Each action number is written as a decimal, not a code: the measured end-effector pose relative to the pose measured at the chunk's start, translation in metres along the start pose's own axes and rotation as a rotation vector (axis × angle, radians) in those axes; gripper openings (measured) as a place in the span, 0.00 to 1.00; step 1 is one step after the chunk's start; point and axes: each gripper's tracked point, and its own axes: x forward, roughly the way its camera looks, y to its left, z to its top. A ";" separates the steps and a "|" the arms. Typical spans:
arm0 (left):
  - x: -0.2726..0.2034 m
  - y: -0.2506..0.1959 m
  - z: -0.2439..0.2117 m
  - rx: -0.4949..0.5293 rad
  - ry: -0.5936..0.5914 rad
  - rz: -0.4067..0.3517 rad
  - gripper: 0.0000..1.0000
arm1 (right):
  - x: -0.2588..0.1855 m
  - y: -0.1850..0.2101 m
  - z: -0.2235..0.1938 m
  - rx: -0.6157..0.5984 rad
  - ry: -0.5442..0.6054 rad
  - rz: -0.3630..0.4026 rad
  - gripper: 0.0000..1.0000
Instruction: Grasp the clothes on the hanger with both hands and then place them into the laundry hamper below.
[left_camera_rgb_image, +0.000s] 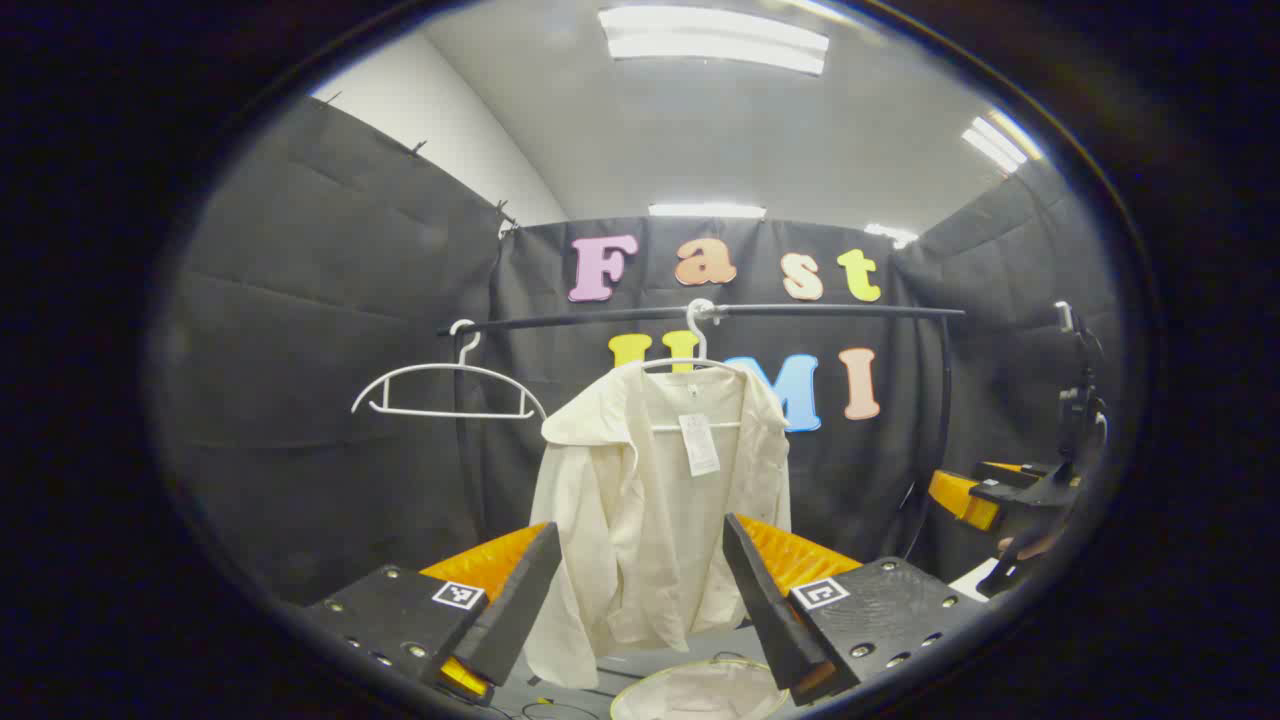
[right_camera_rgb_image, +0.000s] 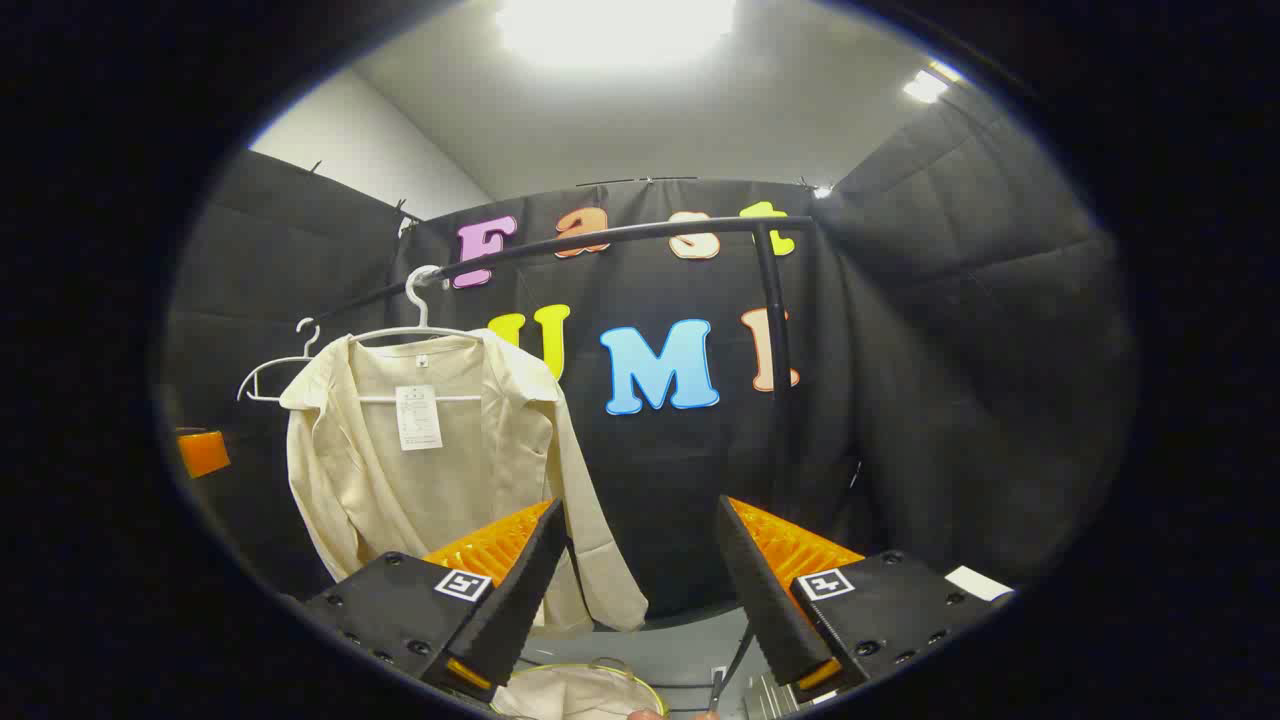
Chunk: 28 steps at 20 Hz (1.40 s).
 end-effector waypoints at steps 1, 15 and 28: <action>0.000 -0.001 0.000 0.004 -0.002 -0.002 0.96 | 0.000 0.000 -0.002 0.005 0.008 0.002 0.95; 0.007 0.005 -0.006 -0.019 0.006 0.000 0.95 | -0.011 -0.006 0.011 -0.023 0.003 0.000 0.95; 0.049 0.014 -0.001 -0.066 0.002 0.141 0.94 | 0.006 -0.002 0.012 -0.058 0.044 0.060 0.95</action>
